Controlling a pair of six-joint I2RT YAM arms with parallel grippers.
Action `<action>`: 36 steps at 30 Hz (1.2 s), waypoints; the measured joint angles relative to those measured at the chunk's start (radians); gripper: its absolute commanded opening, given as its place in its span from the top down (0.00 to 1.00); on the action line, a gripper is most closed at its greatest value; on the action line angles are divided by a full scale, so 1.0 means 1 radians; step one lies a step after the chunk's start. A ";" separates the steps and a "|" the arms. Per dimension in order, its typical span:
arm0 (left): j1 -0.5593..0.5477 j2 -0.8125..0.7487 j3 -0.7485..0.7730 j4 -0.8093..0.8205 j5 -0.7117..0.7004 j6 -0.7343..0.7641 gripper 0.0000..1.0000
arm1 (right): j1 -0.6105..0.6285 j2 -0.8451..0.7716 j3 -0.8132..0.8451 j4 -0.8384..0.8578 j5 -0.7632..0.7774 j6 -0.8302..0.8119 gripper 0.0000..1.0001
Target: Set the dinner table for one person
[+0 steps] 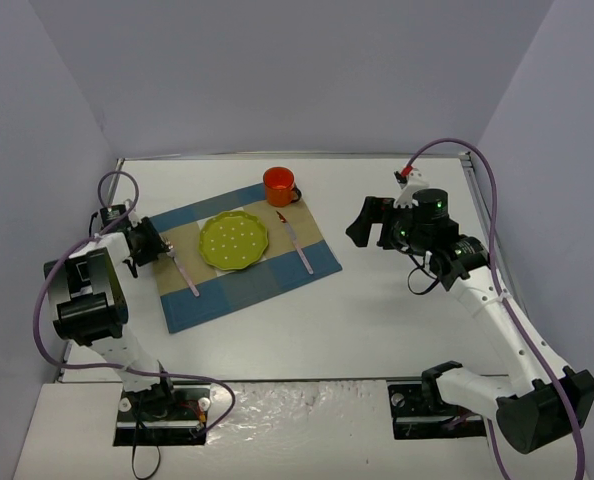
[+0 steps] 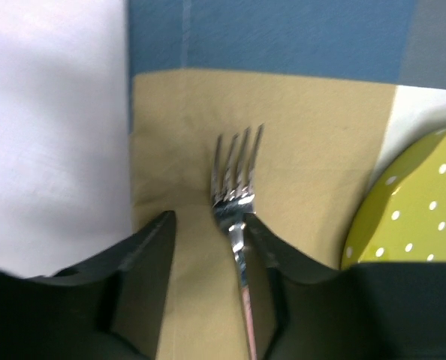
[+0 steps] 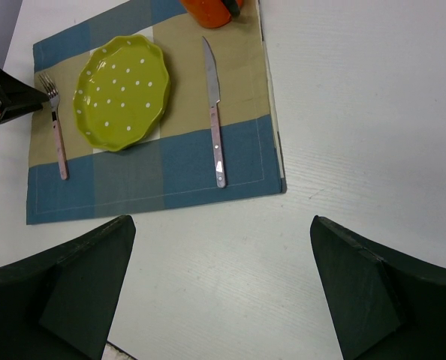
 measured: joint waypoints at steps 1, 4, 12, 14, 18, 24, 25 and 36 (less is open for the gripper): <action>-0.003 -0.013 0.001 -0.027 -0.019 -0.006 0.51 | 0.000 -0.001 0.000 0.000 0.000 0.000 0.00; -0.031 -0.080 0.002 -0.124 -0.107 -0.040 0.46 | 0.000 -0.003 0.000 -0.003 0.000 0.000 0.00; -0.264 -0.233 0.021 -0.297 -0.364 -0.143 0.32 | -0.003 -0.003 0.000 -0.007 0.000 -0.001 0.00; -0.330 -0.230 0.023 -0.326 -0.421 -0.169 0.32 | -0.006 -0.003 0.000 -0.007 0.001 -0.001 0.00; -0.378 -0.197 0.023 -0.357 -0.485 -0.215 0.39 | -0.006 -0.003 0.000 -0.011 0.001 -0.001 0.00; -0.380 -0.121 0.023 -0.362 -0.532 -0.241 0.52 | -0.007 -0.015 -0.005 -0.015 0.001 -0.001 0.00; -0.380 -0.111 0.023 -0.361 -0.534 -0.242 0.53 | -0.008 -0.019 -0.007 -0.016 0.001 -0.001 0.00; -0.381 -0.050 0.018 -0.340 -0.533 -0.243 0.75 | -0.011 -0.031 -0.013 -0.022 0.001 -0.004 0.00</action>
